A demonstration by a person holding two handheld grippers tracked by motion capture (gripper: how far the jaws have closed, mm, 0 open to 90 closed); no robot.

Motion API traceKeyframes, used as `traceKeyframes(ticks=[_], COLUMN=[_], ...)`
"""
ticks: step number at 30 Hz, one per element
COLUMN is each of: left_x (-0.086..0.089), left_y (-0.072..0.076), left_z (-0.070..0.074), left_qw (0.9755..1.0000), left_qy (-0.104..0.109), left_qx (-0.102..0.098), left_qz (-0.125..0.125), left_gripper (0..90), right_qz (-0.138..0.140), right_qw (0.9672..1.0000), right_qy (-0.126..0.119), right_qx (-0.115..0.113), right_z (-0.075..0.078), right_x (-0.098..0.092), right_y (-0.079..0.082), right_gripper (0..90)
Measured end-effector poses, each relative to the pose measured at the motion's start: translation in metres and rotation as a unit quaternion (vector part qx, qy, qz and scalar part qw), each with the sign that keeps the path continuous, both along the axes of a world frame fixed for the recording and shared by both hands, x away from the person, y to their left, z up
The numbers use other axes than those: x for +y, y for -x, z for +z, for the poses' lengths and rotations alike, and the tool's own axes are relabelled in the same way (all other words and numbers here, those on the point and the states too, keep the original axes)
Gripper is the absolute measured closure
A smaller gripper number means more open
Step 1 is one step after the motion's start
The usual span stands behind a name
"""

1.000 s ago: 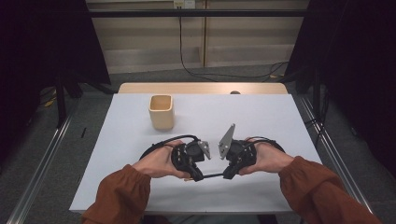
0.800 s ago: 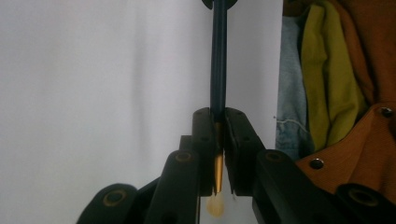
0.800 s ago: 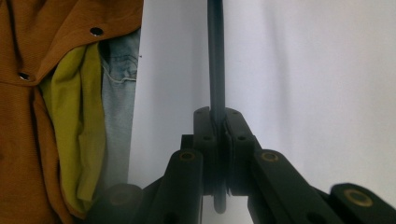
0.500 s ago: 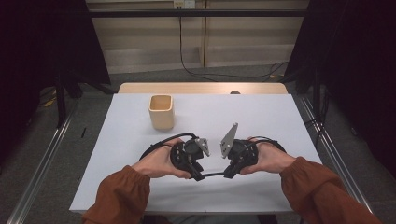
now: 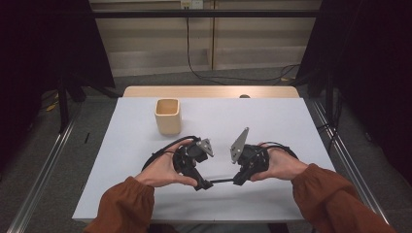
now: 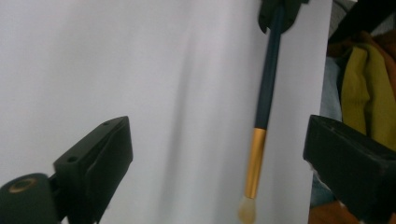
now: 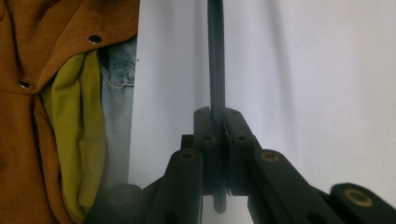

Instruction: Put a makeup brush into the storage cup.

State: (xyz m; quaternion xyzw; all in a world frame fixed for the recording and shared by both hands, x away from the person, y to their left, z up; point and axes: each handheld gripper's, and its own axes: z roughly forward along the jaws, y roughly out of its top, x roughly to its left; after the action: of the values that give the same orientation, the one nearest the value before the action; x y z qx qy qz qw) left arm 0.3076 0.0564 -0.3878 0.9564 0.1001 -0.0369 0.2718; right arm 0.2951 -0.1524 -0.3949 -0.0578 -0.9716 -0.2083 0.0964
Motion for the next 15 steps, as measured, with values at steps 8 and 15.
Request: traceKeyframes(ticks=[8,15], left_x=[0.007,0.023], left_y=[0.001,-0.002], left_z=[-0.001,-0.003], left_qw=[0.9992,0.9968], left_qy=[0.028,0.061], left_qx=[-0.027,-0.031], left_qz=[0.003,0.04], left_gripper=[4.5,4.5], right_qz=[-0.006,-0.024], right_qw=[0.9999,0.9994], right_qy=[-0.011,-0.02], right_qx=[-0.004,-0.009], right_z=[0.001,0.002], right_x=[-0.005,-0.012], right_y=[-0.003,-0.004], right_gripper=[85.7,85.7])
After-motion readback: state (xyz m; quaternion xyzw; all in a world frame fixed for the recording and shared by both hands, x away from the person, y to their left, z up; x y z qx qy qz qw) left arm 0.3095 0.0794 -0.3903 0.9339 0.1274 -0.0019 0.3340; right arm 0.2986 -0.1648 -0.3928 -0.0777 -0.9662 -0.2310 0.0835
